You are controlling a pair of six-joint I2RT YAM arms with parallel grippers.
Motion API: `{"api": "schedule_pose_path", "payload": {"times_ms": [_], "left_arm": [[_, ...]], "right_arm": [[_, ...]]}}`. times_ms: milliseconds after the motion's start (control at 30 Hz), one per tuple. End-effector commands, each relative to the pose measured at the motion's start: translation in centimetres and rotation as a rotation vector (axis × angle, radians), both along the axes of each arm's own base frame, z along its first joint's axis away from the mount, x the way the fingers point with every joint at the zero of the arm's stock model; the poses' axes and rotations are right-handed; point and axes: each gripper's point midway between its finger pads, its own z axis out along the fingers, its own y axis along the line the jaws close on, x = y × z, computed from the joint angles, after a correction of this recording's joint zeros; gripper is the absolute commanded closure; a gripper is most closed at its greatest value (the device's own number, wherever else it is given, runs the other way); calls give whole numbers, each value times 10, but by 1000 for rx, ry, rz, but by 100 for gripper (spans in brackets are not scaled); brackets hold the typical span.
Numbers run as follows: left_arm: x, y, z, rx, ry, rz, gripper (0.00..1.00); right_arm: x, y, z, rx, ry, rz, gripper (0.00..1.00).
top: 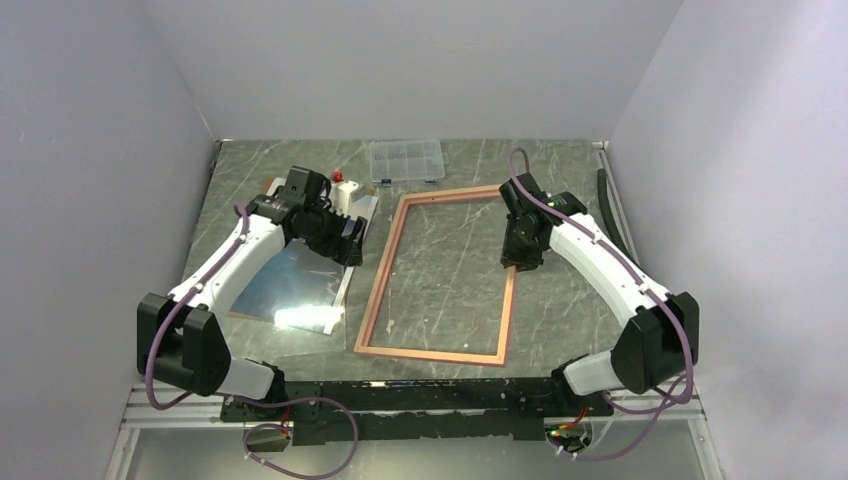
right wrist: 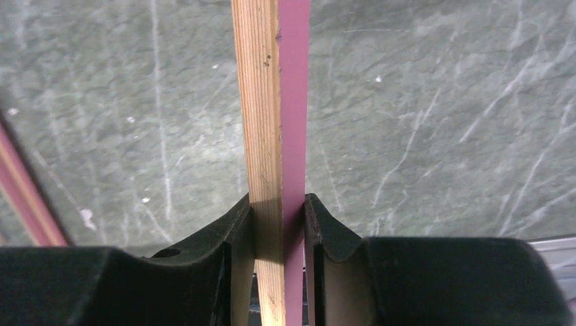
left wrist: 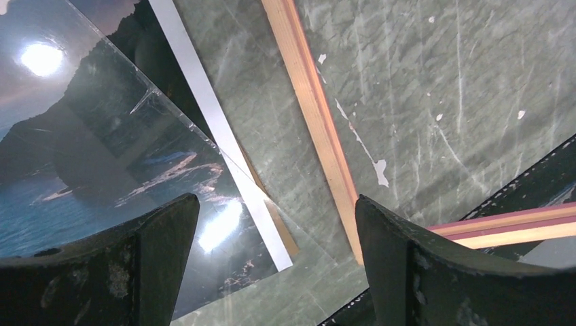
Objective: Put the photo into the frame
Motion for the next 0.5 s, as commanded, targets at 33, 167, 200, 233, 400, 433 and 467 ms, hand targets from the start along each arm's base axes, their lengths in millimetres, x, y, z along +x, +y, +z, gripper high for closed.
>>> {"api": "schedule_pose_path", "payload": {"times_ms": [33,167,200,233,400,433,467], "left_arm": [[19,-2,-13,18,-64,-39,10],[28,1,-19,39,-105,-42,15],[31,1,-20,45,-125,-48,16],[34,2,-20,53,-149,-54,18],[41,4,-18,60,-200,-59,18],[41,2,-20,56,-190,-65,18],[41,2,-23,59,-181,-68,18]], "right_arm": [[17,-20,-7,-121,-73,-26,99],[24,-24,-20,-155,-86,-49,98],[26,-25,-23,-161,-87,-60,98],[26,-26,-28,-167,-90,-65,99],[33,-30,-42,-189,-124,-66,96],[34,-30,-45,-198,-118,-58,96],[34,-31,-50,-210,-109,-51,96]]}}
